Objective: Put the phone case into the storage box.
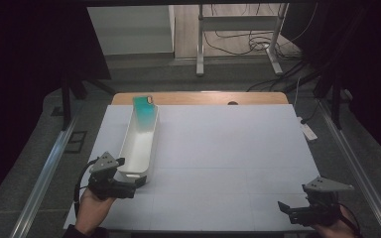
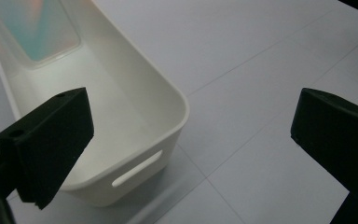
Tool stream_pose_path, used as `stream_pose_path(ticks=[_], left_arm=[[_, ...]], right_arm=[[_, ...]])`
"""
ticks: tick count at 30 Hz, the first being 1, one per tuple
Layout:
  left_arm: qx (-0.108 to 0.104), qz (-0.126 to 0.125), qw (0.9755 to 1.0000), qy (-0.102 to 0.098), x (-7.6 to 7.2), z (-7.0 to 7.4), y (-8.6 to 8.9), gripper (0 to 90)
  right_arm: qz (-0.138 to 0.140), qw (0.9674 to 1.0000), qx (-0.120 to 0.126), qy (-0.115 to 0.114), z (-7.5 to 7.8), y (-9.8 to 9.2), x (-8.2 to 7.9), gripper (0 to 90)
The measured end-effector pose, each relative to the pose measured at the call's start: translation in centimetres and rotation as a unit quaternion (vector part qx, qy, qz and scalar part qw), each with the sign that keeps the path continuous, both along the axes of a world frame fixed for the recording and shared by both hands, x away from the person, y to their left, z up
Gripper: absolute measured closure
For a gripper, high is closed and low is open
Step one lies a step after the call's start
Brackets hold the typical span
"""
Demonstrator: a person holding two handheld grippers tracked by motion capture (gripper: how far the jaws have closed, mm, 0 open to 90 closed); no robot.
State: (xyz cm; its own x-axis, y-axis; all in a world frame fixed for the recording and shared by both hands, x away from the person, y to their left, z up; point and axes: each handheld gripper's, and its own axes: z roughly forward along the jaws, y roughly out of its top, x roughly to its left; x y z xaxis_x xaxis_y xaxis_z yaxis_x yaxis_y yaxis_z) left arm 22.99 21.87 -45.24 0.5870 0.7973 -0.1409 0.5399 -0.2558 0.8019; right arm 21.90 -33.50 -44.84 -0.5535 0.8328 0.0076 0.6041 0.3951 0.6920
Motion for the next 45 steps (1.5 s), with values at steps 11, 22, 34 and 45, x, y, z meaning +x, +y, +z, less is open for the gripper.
stream_pose_path(ticks=[11,22,34,45], left_arm=[[0.007,0.011,0.9999,0.007,-1.6,-0.3,0.5,0.0],[0.006,0.021,0.9997,0.013,-2.9,-0.6,1.1,0.0],[0.011,0.030,0.9993,0.019,-3.9,-0.8,1.4,0.0],[0.021,0.040,0.9987,0.021,-4.9,-1.0,1.7,0.0]], right_arm=[[-0.001,1.0000,-0.002,0.001,0.0,0.0,0.0,0.0],[0.000,1.0000,-0.005,0.002,-0.1,0.1,0.0,0.0],[-0.001,1.0000,-0.007,0.002,-0.1,0.2,0.0,0.0],[-0.001,1.0000,-0.008,0.003,-0.1,0.2,0.1,0.0]])
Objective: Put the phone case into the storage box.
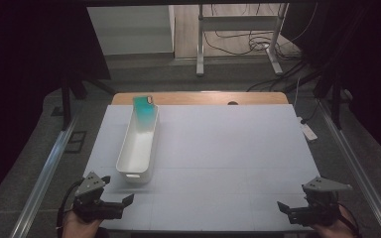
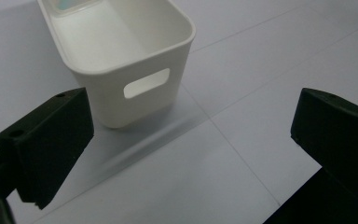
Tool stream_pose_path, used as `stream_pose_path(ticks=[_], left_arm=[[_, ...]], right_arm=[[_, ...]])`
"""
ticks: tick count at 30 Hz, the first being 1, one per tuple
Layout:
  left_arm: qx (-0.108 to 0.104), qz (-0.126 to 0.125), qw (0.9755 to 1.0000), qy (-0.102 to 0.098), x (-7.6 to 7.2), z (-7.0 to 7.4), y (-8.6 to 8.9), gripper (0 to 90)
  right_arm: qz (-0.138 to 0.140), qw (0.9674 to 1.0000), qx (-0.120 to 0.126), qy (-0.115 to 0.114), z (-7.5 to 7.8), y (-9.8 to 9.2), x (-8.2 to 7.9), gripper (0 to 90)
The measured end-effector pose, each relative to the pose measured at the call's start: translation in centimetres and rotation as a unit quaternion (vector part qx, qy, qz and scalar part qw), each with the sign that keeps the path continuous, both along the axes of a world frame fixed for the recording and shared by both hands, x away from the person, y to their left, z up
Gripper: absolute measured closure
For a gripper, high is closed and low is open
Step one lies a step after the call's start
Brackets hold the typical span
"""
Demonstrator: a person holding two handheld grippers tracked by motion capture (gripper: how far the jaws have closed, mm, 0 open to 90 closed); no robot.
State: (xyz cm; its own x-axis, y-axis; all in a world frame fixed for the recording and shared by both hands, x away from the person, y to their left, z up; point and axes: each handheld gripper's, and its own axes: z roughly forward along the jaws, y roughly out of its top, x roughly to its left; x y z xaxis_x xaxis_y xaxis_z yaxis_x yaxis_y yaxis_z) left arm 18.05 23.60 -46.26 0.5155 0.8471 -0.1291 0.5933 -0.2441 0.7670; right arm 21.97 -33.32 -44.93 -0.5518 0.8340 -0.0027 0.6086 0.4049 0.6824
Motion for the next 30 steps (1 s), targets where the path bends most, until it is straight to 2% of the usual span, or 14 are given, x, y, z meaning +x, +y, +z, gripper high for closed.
stream_pose_path(ticks=[20,30], left_arm=[[0.023,0.020,0.9995,0.004,-1.4,-0.3,0.4,0.0],[0.032,0.027,0.9990,0.013,-1.3,-0.4,0.3,1.2]], right_arm=[[0.000,1.0000,-0.003,0.002,0.0,0.0,0.0,0.0],[0.000,1.0000,-0.003,0.002,0.0,0.1,0.0,0.0]])
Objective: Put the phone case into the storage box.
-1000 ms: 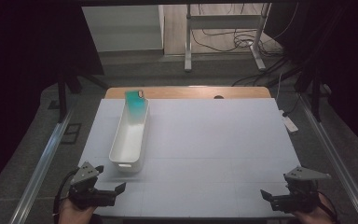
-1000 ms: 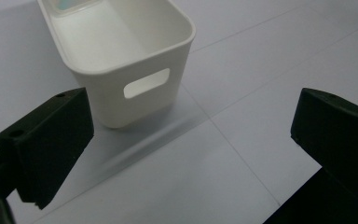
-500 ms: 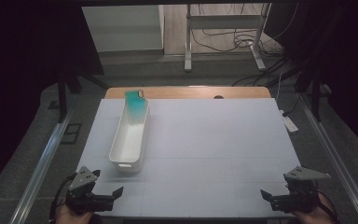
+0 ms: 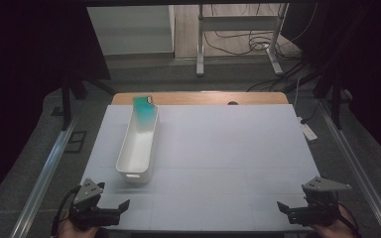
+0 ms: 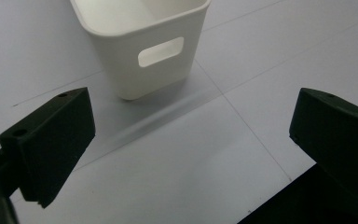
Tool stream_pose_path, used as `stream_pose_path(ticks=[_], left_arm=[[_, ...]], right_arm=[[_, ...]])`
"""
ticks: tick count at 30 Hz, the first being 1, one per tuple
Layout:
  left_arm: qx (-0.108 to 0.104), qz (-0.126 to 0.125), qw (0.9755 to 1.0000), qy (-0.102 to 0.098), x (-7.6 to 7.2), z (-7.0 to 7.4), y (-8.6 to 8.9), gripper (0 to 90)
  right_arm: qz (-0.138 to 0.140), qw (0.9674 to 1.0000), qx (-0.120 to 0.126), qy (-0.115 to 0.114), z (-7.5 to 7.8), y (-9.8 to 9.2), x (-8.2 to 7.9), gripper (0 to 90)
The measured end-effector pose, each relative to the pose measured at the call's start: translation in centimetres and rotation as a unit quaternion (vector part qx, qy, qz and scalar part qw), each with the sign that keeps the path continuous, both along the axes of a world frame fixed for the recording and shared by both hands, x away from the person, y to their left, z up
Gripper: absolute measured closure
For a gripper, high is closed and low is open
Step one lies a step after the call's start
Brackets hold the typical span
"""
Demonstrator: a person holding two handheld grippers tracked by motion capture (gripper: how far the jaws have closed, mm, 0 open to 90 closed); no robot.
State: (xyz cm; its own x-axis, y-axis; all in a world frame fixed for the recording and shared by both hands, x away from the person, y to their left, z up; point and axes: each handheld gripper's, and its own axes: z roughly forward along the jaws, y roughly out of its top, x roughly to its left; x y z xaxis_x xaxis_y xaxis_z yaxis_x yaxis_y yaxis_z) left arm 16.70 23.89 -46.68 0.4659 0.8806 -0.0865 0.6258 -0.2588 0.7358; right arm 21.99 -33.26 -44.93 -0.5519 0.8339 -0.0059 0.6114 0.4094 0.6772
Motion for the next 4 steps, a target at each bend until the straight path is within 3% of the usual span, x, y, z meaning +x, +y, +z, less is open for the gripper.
stream_pose_path(ticks=[4], left_arm=[[-0.003,0.003,1.0000,-0.002,0.01,0.03,0.00,1.4]], right_arm=[[0.001,1.0000,-0.001,0.002,-0.04,-0.06,0.05,0.0]])
